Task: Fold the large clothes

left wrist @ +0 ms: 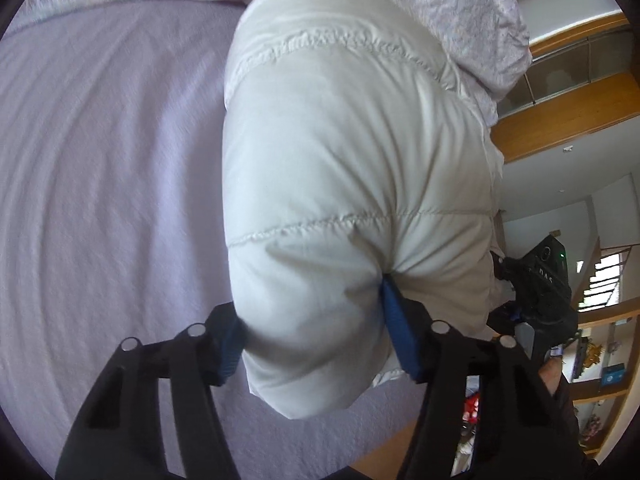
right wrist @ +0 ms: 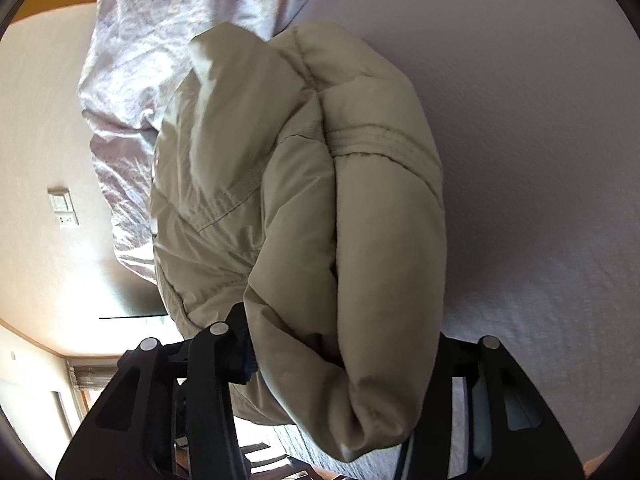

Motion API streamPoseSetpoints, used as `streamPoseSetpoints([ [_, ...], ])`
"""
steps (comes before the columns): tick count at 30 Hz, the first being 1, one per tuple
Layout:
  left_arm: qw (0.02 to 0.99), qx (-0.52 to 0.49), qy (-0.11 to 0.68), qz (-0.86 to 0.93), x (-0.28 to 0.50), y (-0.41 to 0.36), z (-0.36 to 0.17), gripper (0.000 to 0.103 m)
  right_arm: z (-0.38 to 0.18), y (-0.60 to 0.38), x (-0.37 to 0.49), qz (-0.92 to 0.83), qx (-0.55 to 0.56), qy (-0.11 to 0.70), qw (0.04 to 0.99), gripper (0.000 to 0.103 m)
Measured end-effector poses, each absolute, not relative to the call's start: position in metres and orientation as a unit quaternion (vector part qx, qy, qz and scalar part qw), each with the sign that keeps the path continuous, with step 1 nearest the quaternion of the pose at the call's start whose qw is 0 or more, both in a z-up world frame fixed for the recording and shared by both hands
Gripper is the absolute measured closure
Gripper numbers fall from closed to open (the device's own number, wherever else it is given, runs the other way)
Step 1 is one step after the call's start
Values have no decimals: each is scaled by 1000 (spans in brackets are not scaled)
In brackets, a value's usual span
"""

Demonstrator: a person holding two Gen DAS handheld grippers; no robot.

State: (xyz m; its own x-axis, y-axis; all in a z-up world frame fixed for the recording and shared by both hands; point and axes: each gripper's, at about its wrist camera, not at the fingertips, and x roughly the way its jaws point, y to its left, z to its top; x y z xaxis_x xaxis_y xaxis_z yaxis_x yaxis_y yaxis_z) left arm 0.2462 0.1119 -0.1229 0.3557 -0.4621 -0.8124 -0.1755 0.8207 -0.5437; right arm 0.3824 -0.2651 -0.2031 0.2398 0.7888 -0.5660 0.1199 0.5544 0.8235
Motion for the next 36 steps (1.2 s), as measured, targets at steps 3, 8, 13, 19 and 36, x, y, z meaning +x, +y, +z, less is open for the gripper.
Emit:
streamPoseSetpoints([
  [3,782,-278,552,-78,243,130,-115,45,-197,-246,385,257,394,566,678,59],
  [8,795,-275,538,-54,236,156,-104,45,-184,-210,390,276,377,569,677,60],
  [13,801,-286,525,-28,234,185,-94,45,-174,-180,398,296,357,574,675,60],
  [19,803,-292,520,-5,225,211,-96,45,-175,-134,396,309,329,578,680,60],
  [36,805,-228,547,26,244,196,-100,28,-187,-134,405,278,346,587,677,42],
])
